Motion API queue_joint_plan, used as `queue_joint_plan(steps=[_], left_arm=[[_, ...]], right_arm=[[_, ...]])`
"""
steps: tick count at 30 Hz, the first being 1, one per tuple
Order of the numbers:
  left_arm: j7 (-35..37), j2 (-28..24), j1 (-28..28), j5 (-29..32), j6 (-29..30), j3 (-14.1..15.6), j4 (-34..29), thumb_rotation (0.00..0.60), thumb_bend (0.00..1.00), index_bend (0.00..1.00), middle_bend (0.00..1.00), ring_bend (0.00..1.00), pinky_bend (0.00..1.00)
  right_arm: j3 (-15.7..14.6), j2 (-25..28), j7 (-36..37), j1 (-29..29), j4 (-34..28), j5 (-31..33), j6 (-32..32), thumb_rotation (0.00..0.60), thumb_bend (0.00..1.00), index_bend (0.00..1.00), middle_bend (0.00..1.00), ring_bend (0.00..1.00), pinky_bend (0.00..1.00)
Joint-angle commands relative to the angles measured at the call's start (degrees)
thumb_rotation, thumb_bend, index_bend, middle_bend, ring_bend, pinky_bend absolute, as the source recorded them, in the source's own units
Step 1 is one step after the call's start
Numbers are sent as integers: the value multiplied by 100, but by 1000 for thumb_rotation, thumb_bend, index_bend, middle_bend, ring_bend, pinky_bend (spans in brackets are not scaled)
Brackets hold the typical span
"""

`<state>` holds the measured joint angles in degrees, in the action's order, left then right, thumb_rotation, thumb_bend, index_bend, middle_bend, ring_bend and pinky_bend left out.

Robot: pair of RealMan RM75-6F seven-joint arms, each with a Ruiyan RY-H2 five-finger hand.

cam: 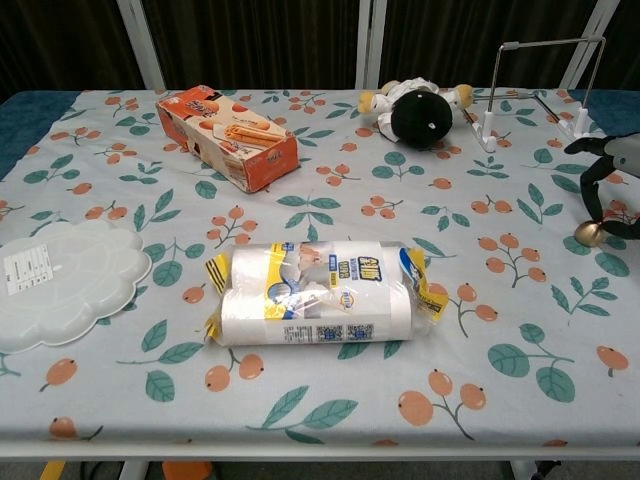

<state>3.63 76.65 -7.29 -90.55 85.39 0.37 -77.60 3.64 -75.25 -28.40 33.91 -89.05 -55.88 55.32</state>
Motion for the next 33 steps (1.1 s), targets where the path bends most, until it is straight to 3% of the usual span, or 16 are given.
queue_joint_plan(steps=[1, 11, 17, 21, 23, 27, 31, 33], left_arm=[[18, -10, -4, 6, -20, 5, -9, 600, 31, 42, 30, 0, 14], [16, -16, -11, 12, -56, 14, -37, 600, 32, 42, 30, 0, 14], [5, -12, -26, 16, -82, 11, -58, 600, 32, 42, 30, 0, 14], [14, -5, -29, 20, -116, 28, -54, 600, 31, 42, 30, 0, 14], [12, -8, -33, 33, -139, 30, -53, 600, 32, 43, 30, 0, 14], [-7, -2, -53, 52, -193, 30, -72, 600, 32, 42, 30, 0, 14], [-42, -15, -43, 46, -182, 40, -100, 600, 32, 42, 30, 0, 14], [-34, -22, -38, 61, -177, 31, -99, 600, 32, 43, 30, 0, 14]], right_arm=[[25, 49, 83, -27, -55, -84, 69, 600, 341, 596, 39, 0, 0], [241, 424, 463, -117, -517, -574, 483, 600, 346, 633, 56, 0, 0], [506, 875, 1617, -153, -1016, -1195, 451, 600, 363, 665, 83, 0, 0], [570, 702, 928, -252, -706, -1063, 989, 600, 370, 675, 89, 0, 0], [539, 702, 1130, -274, -866, -921, 791, 600, 371, 677, 89, 0, 0], [335, 823, 1447, -222, -1124, -1264, 374, 600, 372, 680, 89, 0, 0], [495, 468, 324, -367, -582, -1281, 1387, 600, 372, 696, 91, 0, 0], [536, 459, 557, -406, -799, -1054, 1251, 600, 369, 699, 91, 0, 0]])
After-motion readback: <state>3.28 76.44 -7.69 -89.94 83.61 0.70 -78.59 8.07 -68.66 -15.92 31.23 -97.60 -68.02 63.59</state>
